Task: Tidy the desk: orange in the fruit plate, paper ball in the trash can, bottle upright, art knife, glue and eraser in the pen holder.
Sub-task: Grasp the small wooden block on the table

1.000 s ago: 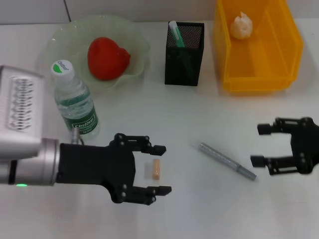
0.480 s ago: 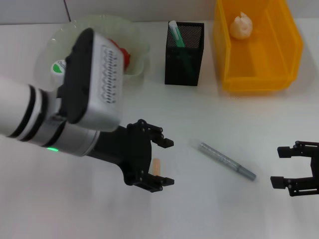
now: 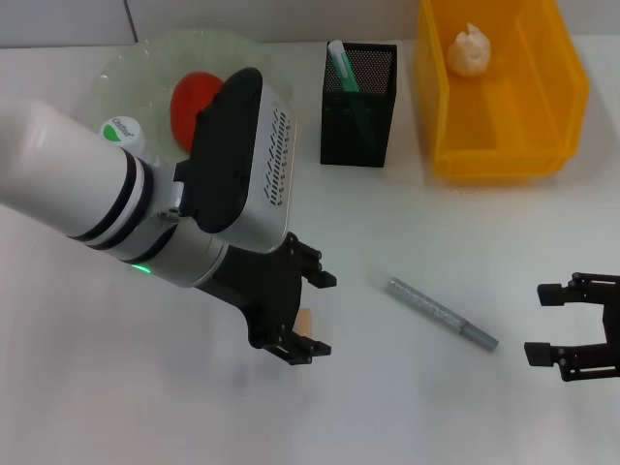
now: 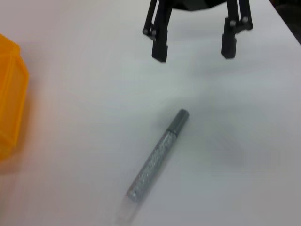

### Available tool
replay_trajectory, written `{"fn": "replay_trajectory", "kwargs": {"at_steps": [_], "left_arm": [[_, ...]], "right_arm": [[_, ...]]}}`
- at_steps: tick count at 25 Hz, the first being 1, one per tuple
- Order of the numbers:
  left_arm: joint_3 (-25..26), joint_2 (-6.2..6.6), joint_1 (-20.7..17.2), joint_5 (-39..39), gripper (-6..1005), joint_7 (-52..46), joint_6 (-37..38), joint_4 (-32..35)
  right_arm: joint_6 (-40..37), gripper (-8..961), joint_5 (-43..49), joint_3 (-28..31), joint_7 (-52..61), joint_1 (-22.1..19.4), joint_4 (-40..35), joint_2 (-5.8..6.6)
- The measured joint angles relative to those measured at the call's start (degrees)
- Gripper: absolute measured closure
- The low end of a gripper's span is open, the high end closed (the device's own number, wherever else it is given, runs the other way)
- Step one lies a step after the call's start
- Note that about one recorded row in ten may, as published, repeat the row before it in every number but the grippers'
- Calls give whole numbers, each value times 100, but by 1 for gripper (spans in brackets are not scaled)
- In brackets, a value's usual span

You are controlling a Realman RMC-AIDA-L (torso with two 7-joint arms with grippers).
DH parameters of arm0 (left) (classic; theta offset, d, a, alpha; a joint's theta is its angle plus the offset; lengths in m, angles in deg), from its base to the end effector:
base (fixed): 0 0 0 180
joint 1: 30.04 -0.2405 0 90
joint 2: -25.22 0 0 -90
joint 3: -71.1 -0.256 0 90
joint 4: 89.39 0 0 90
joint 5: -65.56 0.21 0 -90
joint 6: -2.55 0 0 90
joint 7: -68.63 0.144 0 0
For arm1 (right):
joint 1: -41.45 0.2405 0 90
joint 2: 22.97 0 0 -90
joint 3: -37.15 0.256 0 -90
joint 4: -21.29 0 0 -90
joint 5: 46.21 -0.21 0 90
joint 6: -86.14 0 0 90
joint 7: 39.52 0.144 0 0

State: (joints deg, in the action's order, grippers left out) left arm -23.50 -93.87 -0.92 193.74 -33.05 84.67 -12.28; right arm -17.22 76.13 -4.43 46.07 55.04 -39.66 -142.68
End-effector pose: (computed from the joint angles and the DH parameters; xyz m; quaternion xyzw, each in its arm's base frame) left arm -0.1510 0.3069 -0.0626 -0.9920 0.0860 0.0918 0.0052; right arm 0.3094 0.2465 0.0471 -0.9545 0.2420 0.1376 0.1072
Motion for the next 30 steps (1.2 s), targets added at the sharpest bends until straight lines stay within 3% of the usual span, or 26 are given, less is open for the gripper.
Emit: {"fn": "replay_trajectory", "kwargs": {"at_steps": [30], "left_arm": [[-147, -9, 464, 155, 428, 76, -686, -1323]], "right_arm": [[0, 120, 38, -43, 72, 91, 111, 9]]}}
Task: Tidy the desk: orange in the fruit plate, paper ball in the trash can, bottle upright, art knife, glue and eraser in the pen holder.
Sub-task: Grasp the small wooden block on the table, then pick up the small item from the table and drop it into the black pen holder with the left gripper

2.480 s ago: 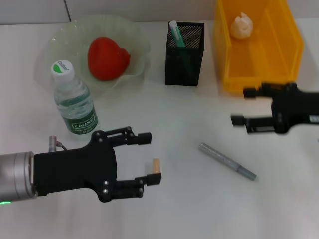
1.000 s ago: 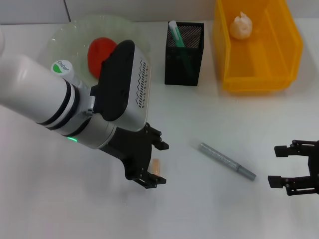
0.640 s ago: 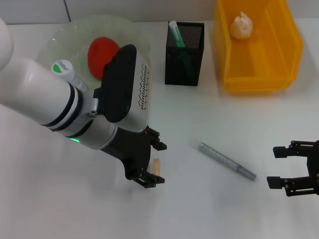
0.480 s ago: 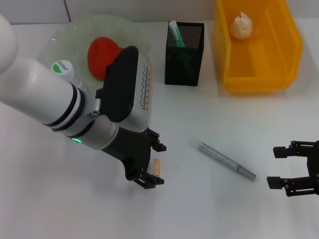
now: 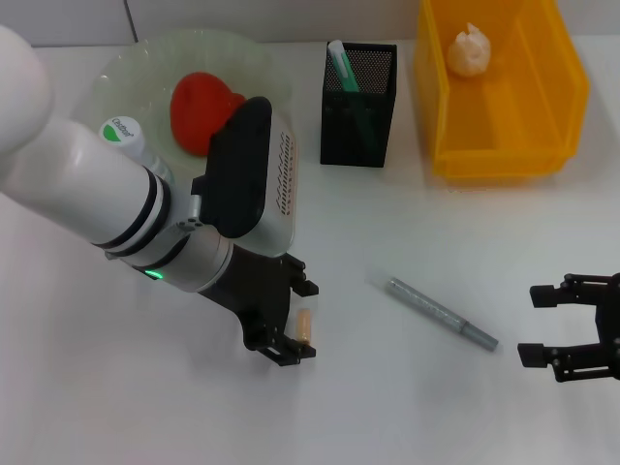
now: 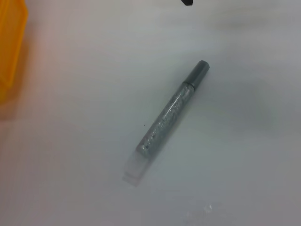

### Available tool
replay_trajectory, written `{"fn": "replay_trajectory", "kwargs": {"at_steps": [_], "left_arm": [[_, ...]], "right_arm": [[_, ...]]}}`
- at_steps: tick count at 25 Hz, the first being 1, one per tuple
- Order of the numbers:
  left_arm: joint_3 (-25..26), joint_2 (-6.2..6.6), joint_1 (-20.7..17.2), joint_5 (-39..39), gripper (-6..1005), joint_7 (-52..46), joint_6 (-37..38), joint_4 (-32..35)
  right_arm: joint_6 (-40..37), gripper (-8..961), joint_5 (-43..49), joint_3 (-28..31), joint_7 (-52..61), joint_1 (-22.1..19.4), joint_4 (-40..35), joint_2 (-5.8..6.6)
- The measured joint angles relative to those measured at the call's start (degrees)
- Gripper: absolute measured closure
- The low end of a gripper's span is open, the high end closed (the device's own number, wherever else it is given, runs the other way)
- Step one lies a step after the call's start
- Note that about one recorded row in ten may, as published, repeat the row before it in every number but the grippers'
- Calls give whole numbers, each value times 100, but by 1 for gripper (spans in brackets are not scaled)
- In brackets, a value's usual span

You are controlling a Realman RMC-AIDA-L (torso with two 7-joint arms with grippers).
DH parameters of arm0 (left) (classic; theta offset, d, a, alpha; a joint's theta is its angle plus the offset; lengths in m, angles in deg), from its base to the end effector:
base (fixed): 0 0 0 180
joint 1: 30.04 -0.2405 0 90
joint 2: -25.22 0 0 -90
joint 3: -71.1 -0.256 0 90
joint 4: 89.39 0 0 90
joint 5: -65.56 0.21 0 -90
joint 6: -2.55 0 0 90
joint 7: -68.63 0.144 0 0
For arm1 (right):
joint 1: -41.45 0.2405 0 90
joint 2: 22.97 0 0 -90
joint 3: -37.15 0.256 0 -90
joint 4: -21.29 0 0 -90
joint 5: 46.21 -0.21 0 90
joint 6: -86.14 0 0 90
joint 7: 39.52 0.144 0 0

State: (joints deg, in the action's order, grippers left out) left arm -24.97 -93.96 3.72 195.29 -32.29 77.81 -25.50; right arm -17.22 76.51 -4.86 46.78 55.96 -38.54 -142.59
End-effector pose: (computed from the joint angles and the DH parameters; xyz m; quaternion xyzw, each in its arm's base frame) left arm -0.1772 0.3229 -0.0860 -0.9902 0.0546 0.1285 0.0046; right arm 0.3072 0.2493 0.0432 -0.9544 0.2464 0.1383 0.0959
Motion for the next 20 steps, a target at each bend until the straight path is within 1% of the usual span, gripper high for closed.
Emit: {"fn": "replay_trajectory", "kwargs": {"at_steps": [12, 18, 20], "left_arm": [[-25, 0, 45, 42, 435, 58, 104, -7], [-21, 0, 5, 25, 597, 50, 114, 237], [64, 1, -8, -59, 592, 39, 34, 357]], "right_arm": [[24, 120, 7, 2, 55, 0, 25, 4], [25, 119, 7, 5, 60, -2, 25, 7], [26, 119, 7, 17, 61, 2, 25, 9]]}}
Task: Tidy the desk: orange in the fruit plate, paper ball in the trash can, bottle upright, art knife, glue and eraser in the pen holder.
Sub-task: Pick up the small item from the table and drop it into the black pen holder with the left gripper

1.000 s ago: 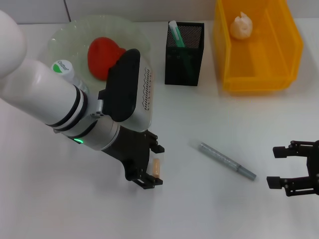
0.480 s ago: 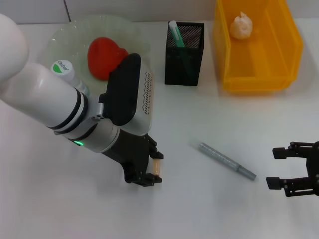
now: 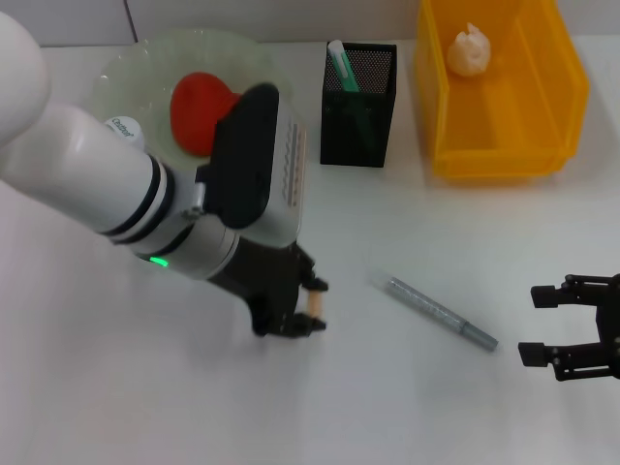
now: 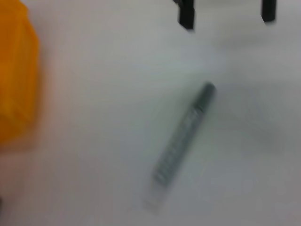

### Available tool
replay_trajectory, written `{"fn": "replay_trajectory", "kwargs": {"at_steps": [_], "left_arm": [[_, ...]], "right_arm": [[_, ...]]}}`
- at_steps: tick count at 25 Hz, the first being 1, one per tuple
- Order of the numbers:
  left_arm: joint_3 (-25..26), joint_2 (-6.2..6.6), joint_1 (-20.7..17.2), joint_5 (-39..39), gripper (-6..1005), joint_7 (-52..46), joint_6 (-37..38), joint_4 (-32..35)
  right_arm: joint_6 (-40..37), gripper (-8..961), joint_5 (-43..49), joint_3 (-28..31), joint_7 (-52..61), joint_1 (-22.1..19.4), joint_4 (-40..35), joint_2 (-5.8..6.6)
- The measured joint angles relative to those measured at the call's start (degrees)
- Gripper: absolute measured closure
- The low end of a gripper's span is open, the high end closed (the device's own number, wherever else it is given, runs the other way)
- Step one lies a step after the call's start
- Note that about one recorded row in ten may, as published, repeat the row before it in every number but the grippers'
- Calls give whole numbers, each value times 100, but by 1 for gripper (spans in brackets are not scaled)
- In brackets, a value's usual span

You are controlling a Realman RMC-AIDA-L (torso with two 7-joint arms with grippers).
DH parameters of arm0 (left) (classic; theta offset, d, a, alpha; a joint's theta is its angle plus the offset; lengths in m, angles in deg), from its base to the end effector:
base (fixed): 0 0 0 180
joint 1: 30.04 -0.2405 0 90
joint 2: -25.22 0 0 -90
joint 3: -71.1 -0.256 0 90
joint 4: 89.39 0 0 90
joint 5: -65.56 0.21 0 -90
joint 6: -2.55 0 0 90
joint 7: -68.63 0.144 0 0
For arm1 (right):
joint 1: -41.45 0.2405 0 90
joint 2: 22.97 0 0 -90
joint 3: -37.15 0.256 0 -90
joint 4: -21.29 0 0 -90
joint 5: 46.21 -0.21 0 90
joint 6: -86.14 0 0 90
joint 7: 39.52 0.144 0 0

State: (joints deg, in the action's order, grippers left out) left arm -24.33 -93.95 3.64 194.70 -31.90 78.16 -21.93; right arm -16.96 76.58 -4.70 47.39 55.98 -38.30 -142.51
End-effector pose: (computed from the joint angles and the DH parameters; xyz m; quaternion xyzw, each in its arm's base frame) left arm -0.1614 0.3265 -0.0798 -0.9905 0.0777 0.1118 0.0187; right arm 0.3083 0.2496 0.0435 -0.9523 0.2537 0.1384 0.0974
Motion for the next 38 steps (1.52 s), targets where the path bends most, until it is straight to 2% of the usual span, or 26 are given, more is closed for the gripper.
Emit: {"fn": "replay_trajectory", "kwargs": {"at_steps": [4, 9, 10, 12, 16, 22, 27, 38], "left_arm": [[201, 13, -80, -498, 581, 16, -492, 309], [172, 6, -97, -887, 567, -169, -2053, 386], [99, 2, -46, -1116, 564, -207, -2811, 307], [102, 2, 40, -1324, 559, -188, -3065, 211], [131, 0, 250, -1560, 548, -170, -3466, -89], [130, -1, 737, -1639, 532, -163, -4145, -1004], [73, -1, 820, -1681, 518, -165, -4459, -1228], [-19, -1, 811, -1719, 488, -134, -4474, -1276]], "right_arm": [[3, 119, 0, 18, 1, -1, 20, 0], [22, 119, -13, -13, 1, 15, 58, 1], [26, 119, -14, -13, 1, 39, 89, 8], [27, 119, -14, -11, 1, 52, 111, 13], [28, 119, -12, -12, 1, 102, 151, 19], [35, 120, -7, -17, 36, 149, 158, 18], [36, 120, -3, -17, 88, 185, 158, 17], [36, 119, 0, -16, 155, 208, 158, 17]]}}
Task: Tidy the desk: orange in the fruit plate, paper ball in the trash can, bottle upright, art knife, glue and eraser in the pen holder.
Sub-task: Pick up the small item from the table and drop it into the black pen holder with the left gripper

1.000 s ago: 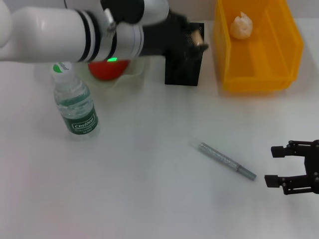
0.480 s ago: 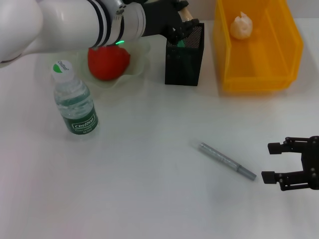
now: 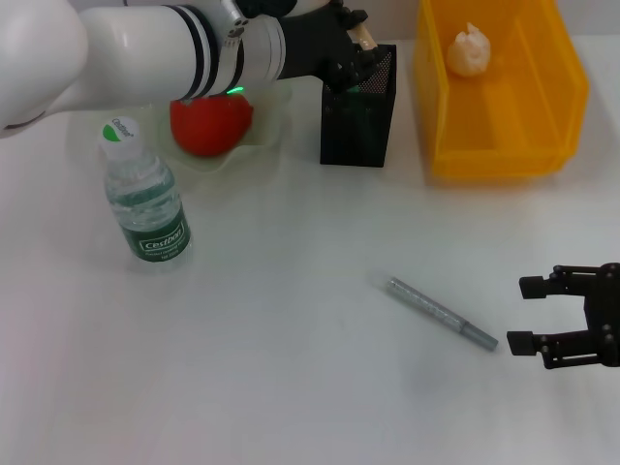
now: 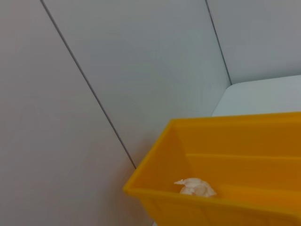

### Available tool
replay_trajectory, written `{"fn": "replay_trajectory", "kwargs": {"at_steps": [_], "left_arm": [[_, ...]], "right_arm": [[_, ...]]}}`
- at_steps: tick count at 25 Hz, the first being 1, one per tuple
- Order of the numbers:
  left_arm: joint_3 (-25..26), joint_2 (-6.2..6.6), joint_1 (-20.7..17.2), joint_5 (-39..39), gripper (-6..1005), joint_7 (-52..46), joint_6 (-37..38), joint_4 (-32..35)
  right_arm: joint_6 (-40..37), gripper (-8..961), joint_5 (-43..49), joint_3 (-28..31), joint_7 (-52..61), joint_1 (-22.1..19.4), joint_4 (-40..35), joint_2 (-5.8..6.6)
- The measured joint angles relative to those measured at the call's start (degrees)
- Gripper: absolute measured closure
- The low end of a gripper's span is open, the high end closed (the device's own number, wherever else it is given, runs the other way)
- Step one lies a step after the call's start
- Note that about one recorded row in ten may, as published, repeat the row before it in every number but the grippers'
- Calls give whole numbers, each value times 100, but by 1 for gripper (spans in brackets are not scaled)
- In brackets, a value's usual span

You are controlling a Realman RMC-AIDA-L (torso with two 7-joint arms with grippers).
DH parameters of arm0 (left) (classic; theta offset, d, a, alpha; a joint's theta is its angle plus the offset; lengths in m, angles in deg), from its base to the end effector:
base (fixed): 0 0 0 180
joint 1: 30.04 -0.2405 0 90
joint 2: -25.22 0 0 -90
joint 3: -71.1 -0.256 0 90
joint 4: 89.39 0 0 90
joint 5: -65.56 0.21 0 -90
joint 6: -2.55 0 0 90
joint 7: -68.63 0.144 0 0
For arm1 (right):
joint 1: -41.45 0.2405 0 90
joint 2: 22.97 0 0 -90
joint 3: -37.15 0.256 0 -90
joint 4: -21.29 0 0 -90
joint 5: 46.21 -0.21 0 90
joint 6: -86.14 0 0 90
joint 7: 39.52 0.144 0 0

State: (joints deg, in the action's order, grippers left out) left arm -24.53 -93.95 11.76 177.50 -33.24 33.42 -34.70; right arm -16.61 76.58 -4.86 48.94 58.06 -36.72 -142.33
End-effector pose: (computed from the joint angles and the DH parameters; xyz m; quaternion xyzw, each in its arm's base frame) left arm -0.1074 0.4291 -0.0707 -0.9440 0.0014 -0.0675 0.3231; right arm 0.3018 0.2590 0.0400 -0.9512 0.2585 0.1443 0.0876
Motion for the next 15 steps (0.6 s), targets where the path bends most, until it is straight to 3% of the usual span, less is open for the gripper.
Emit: {"fn": "replay_trajectory", "kwargs": {"at_steps": [3, 10, 13, 15], "left_arm": [[-13, 0, -6, -57, 480, 0, -25, -7], [-54, 0, -15, -90, 298, -1, -48, 17], [-20, 13, -337, -353, 267, -38, 334, 548], [153, 51, -835, -1203, 247, 429, 928, 1161]], "right_arm": [[0, 119, 0, 0, 0, 0, 0, 0], [-2, 119, -2, 11, 25, -2, -1, 0], [-32, 120, -41, 61, 251, -7, -80, 0], [-23, 120, -60, 98, 540, -9, -260, 0]]}}
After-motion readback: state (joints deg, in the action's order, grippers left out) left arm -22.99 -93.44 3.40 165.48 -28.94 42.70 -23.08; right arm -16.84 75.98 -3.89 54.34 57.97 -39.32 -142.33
